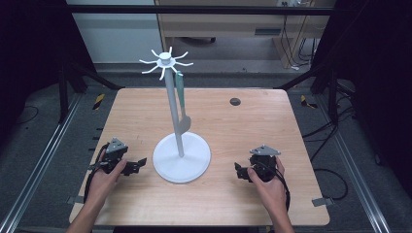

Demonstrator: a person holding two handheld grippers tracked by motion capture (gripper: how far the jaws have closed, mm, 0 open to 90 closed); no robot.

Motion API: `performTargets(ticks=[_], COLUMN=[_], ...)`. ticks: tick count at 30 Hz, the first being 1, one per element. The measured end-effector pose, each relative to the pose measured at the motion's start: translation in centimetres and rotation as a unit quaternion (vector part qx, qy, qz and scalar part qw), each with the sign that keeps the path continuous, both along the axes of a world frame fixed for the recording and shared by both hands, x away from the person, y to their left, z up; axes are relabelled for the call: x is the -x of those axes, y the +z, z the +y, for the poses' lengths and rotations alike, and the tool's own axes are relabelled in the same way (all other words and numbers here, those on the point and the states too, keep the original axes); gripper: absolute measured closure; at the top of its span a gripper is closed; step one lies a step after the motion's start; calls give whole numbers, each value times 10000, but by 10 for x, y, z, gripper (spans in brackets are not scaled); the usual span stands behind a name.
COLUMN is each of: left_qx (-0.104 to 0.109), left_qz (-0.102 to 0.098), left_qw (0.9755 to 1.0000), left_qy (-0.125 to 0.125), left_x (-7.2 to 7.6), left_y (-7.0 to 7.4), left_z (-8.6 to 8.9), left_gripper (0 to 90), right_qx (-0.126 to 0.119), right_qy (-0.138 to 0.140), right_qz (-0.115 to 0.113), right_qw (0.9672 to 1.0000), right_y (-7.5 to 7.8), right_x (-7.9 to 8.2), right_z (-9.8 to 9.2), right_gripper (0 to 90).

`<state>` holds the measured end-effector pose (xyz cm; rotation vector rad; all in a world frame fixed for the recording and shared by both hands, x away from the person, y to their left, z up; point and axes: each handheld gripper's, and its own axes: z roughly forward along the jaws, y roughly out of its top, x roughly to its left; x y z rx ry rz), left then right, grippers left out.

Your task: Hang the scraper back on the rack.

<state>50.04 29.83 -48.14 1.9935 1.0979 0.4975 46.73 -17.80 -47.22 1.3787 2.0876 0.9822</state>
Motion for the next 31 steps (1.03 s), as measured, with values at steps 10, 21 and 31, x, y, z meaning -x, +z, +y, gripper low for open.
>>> performTargets(ticks=[10,21,31], left_qx=[-10,-52,-32], left_qz=[-7,3,7], left_qw=[10000,10000,10000], left_qy=[-3,-50,-58], left_x=[0,0,-1], left_y=[0,-1,-1], left_z=[0,-3,-4], left_gripper=[34,34,34], right_qx=[-53,-63,89], right_qy=[-100,-190,-126], right_qz=[41,63,62], right_qw=[9999,9998,9999], right_y=[-11,-20,-19], right_x=[-9,-10,-7], right_z=[-8,-13,-8], right_gripper=[87,96,98])
